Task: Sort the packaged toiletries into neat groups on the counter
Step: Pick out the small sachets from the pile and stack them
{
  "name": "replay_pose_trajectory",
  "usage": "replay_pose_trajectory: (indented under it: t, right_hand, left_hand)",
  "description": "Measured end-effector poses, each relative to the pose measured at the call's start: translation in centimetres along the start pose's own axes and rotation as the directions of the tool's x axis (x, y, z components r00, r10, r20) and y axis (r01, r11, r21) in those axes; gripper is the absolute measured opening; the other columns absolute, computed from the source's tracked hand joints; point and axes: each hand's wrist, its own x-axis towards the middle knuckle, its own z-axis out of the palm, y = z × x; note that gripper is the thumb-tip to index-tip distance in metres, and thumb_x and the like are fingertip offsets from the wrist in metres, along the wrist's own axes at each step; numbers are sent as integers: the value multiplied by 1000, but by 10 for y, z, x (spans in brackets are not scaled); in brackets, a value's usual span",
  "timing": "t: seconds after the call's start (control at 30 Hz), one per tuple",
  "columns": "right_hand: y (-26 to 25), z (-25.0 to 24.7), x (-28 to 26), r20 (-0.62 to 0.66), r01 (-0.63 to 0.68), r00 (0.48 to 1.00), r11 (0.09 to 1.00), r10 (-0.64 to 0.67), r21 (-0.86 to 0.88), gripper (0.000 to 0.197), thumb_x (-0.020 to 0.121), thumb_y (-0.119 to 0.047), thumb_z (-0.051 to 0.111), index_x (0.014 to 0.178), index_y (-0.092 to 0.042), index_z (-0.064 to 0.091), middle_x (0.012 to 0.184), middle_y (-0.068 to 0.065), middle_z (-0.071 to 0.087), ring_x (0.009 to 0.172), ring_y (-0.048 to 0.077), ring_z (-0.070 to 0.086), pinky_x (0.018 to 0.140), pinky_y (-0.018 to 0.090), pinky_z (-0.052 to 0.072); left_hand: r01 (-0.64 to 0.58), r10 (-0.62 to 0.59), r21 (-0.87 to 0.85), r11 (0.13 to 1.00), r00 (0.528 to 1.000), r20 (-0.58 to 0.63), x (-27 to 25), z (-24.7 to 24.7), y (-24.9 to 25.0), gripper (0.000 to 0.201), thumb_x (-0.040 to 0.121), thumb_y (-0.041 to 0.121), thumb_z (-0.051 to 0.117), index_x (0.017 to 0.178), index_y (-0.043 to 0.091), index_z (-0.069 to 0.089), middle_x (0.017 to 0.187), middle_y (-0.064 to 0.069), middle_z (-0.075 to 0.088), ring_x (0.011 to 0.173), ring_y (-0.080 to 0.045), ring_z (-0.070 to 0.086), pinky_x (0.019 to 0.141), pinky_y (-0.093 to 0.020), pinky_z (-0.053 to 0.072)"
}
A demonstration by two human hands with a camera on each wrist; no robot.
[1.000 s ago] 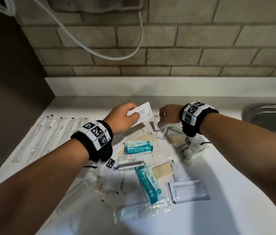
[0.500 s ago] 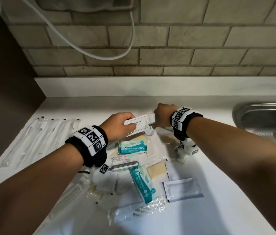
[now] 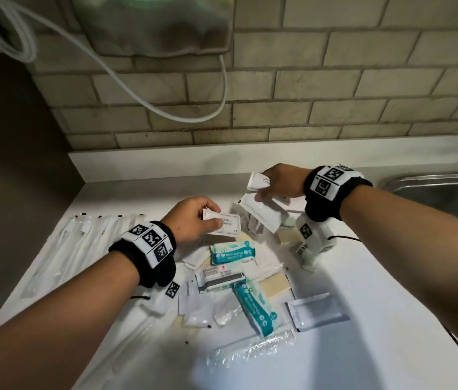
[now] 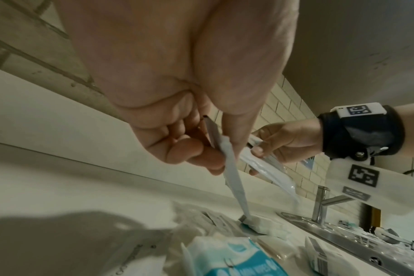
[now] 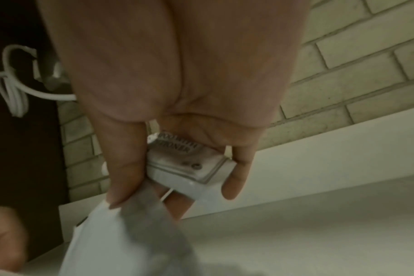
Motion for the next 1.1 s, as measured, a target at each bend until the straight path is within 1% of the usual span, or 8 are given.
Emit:
replay_pose_trajectory:
  t: [0.1, 0.23, 0.43, 0.57, 0.67, 0.8, 1.0, 1.1]
  right_hand:
    - [-13, 5, -16, -39, 53, 998, 997, -50, 63, 17, 79, -24, 76, 85, -13, 65, 71, 5, 62, 58, 15, 52, 63, 27, 43]
    - [-31, 10, -39, -234, 117, 965, 993, -117, -13, 18, 81, -24, 73, 91, -10, 65, 80, 5, 63, 69, 18, 54, 65, 26, 41]
    - [-44, 33, -74, -262, 228, 937, 973, -230, -38, 15, 80, -21, 74, 93, -15, 71, 81, -1, 67, 69, 14, 55, 63, 26, 42]
    - [-36, 36, -82, -233, 231, 946, 973, -224, 1, 13, 80, -28, 76, 89, -22, 68, 76, -9, 67, 63, 5, 56, 57, 13, 41]
    - [-26, 31, -82, -238, 224, 950, 972, -200, 76, 19, 82, -25, 74, 98, -15, 67, 85, -4, 70, 66, 5, 59, 60, 17, 44]
    - [-15, 19, -80, -176, 222, 964, 967, -199, 124, 15, 84, -25, 73, 93, -17, 64, 72, -10, 65, 46, -6, 56, 49, 13, 44]
    - [7, 8, -87, -103, 236, 969, 961, -223, 144, 12, 84, -26, 73, 88, -24, 62, 74, -11, 64, 54, -3, 57, 49, 8, 42]
    - [17, 6, -95, -112, 233, 966, 972, -232, 0, 28, 84, -32, 72, 100, -12, 62, 76, -6, 59, 61, 6, 52, 55, 18, 42]
  left_hand:
    - [9, -9, -62, 998, 1000, -3, -7, -2, 4, 13, 87, 21, 69, 100, 21, 64, 86, 0, 70, 71, -14, 64, 62, -23, 50]
    - [117, -73, -364, 924, 989, 132, -14, 5, 16, 13, 97, 14, 54, 109, 13, 59, 88, -11, 74, 74, -27, 72, 69, -40, 61]
    - [71, 16, -585, 808, 990, 142, -27, 14, 41, 24, 101, 4, 41, 121, 10, 54, 108, -14, 67, 75, -29, 72, 61, -26, 61]
    - [80, 4, -600, 796, 990, 138, -31, 17, 45, 26, 102, 8, 40, 124, 10, 54, 116, -17, 66, 86, -33, 72, 64, -28, 61]
    - [90, -7, -610, 787, 991, 136, -31, 19, 48, 26, 101, 8, 41, 120, 9, 58, 117, -17, 66, 91, -34, 72, 69, -33, 62]
    - [118, -44, -678, 725, 991, 125, -31, 30, 52, 31, 99, 9, 35, 114, 6, 63, 119, -25, 62, 95, -42, 69, 78, -45, 60]
    - [170, -99, -582, 795, 983, 152, -29, 54, 71, 31, 92, -9, 48, 118, 5, 57, 113, -25, 65, 91, -38, 71, 73, -33, 61]
    - [190, -129, -555, 810, 981, 148, -30, 64, 73, 33, 92, -12, 42, 117, 6, 55, 115, -24, 65, 88, -35, 72, 70, -32, 62]
